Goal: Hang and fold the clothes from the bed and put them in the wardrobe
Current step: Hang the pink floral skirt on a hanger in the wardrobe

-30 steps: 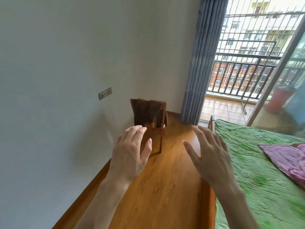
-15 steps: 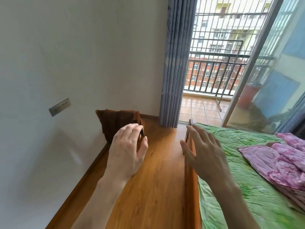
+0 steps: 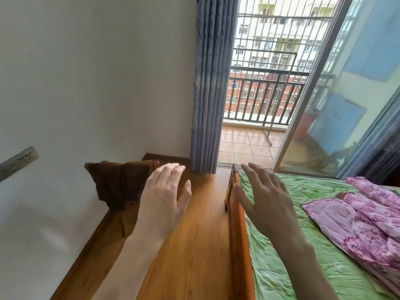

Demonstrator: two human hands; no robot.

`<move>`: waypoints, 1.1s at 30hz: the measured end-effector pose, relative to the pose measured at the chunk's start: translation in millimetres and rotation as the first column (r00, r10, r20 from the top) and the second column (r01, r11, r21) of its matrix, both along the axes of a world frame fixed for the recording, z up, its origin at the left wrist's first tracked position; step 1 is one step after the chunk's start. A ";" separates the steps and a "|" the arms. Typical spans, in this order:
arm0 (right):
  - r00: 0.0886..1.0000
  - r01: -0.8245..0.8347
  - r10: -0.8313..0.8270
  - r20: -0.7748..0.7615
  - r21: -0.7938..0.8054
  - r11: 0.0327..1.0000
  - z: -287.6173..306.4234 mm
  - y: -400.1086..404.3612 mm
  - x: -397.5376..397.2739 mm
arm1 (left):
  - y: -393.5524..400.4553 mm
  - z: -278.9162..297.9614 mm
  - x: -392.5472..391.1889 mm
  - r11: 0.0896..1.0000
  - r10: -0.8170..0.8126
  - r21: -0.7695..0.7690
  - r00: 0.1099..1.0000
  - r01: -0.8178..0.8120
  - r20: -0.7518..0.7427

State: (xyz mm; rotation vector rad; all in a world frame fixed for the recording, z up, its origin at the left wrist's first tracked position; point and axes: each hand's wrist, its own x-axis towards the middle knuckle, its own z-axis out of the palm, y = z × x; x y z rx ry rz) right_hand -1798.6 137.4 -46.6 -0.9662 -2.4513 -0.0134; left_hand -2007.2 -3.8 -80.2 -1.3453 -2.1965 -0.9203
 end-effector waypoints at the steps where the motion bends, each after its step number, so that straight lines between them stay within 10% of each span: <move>1: 1.000 0.006 -0.006 0.003 0.000 1.000 0.6 13.2 -10.4 | 14.9 0.7 -11.1 1.000 -0.005 0.006 1.000 0.005 -0.001; 33: 0.978 0.173 -0.185 -0.096 -0.120 0.978 -12.9 444.3 -249.0 | 493.0 -1.6 -278.8 0.971 -0.217 -0.103 0.976 0.216 -0.001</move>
